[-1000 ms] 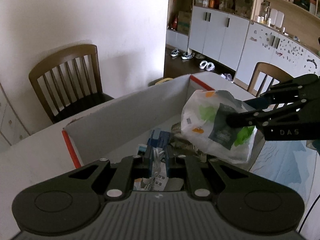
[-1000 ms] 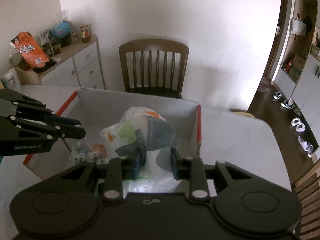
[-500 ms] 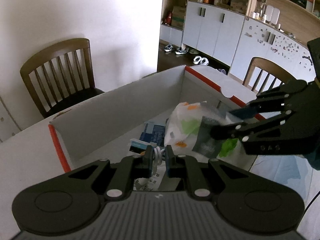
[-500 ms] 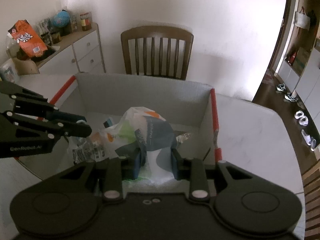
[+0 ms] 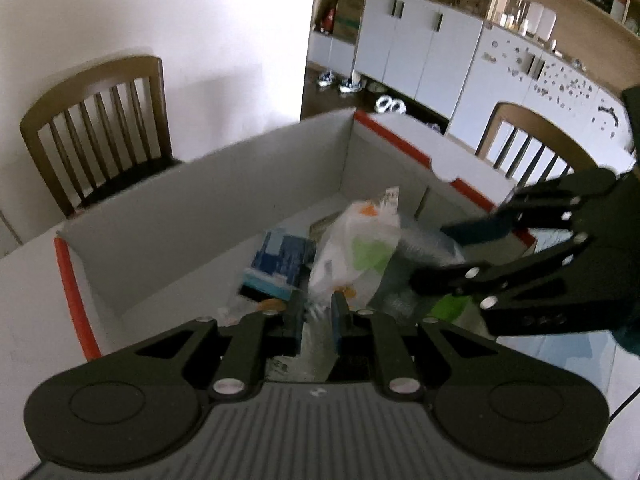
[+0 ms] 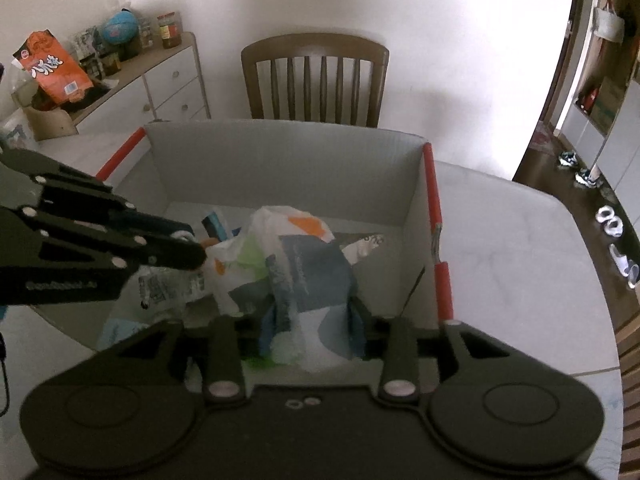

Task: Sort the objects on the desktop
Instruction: 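Lower the white bag into the box and open the right tool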

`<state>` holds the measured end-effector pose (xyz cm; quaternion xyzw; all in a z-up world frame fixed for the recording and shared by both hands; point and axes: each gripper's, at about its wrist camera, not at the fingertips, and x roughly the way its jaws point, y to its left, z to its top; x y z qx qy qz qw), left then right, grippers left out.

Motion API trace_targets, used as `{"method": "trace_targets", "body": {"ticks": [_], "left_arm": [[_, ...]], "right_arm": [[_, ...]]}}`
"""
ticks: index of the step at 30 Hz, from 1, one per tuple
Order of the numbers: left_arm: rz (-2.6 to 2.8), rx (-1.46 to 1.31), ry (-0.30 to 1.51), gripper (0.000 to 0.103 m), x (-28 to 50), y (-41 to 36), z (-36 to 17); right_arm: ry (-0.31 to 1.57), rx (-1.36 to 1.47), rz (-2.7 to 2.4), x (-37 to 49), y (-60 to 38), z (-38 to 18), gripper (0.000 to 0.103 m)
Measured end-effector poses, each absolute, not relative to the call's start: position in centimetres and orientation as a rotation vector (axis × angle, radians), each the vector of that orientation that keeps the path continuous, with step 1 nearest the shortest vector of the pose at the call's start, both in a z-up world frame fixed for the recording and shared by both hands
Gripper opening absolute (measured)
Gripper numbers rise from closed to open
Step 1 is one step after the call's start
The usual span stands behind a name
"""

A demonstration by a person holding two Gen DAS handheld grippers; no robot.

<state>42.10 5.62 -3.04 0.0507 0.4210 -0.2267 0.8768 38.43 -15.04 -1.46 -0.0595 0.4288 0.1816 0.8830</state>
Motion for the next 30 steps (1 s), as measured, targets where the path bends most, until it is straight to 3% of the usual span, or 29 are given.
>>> {"method": "trace_targets", "body": {"ticks": [2, 11, 30], "left_arm": [[-0.469, 0.093, 0.879, 0.012, 42.0, 5.6, -3.3], [-0.46, 0.09, 0.895, 0.013, 41.3, 5.6, -2.8], [-0.411, 0.121, 0.83, 0.013, 37.1, 5.0, 1.7]], "right_arm": [[0.885, -0.124, 0.374, 38.3, -15.2, -1.3, 0.05], [0.857, -0.095, 0.4, 37.7, -15.7, -0.1, 0.066], [0.777, -0.107, 0.443, 34.3, -16.1, 4.1, 0.066]]}}
